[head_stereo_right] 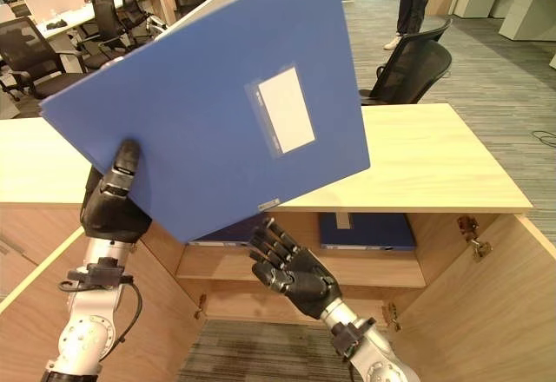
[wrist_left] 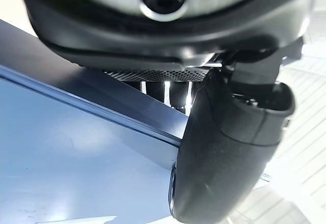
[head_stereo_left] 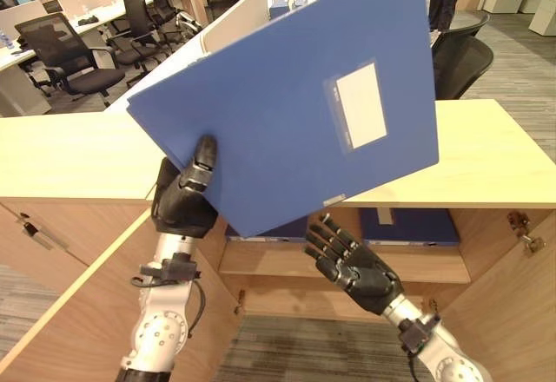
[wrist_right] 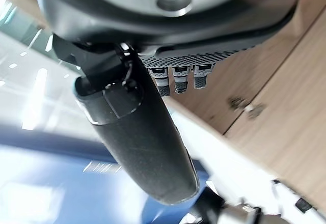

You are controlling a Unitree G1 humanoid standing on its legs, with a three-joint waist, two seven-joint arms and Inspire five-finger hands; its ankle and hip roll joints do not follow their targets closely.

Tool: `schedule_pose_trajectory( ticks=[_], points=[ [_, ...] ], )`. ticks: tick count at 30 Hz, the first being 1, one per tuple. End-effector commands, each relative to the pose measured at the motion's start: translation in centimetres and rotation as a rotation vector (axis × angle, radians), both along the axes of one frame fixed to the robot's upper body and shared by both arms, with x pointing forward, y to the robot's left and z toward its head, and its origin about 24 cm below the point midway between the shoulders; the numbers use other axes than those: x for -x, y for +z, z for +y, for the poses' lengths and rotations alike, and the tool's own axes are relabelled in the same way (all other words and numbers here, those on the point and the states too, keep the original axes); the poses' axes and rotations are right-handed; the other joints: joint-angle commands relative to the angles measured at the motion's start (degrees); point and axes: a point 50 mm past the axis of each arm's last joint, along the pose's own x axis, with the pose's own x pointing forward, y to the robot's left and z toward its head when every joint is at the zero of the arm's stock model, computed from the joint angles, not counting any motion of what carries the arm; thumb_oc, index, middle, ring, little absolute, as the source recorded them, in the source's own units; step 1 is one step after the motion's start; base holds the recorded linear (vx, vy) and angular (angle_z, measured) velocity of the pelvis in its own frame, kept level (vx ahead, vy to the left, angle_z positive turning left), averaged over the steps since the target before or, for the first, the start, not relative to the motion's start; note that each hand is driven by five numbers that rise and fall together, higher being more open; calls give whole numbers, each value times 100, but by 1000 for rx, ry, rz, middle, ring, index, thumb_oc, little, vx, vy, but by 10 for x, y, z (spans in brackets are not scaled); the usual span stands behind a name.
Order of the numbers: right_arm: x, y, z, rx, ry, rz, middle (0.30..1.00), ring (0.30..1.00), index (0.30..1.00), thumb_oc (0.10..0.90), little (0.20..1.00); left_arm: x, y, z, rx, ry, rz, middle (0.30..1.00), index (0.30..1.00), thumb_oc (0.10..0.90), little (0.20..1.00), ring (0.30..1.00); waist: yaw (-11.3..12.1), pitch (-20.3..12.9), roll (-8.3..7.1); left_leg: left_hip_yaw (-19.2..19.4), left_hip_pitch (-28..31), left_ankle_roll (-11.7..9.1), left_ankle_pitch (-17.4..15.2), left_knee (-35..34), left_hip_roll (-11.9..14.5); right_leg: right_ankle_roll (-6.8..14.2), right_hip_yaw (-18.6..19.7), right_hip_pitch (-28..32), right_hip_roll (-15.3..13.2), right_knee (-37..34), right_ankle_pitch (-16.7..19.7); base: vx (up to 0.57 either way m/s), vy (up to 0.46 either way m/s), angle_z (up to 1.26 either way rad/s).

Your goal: Put the empty folder in the office cabinet

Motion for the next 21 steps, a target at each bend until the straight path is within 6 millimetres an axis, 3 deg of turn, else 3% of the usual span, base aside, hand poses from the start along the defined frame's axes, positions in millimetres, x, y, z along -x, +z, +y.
schedule_pose_trajectory(
  ticks=[1,12,21],
  points=[
    [-25,72,10,-210,-26,-340,900,900,900,800,900,-10,43,1,15,16,-232,300,300,400,300,300,53,-87,-177,-159,554,-276,-692,-8,70,89,251,-446,-129,502,-397,0,0,0],
    [-33,86,13,-267,-81,-391,900,900,900,800,900,-7,25,-13,11,-58,-136,300,300,400,300,300,66,-86,-173,-154,573,-242,-728,-8,50,77,264,-434,-142,506,-398,0,0,0],
    [-30,85,7,-281,-124,-386,900,900,900,800,900,8,-8,-10,-80,-106,16,300,300,400,300,300,83,-75,-160,-153,595,-217,-760,-8,37,95,277,-437,-165,518,-398,0,0,0]
  ],
)
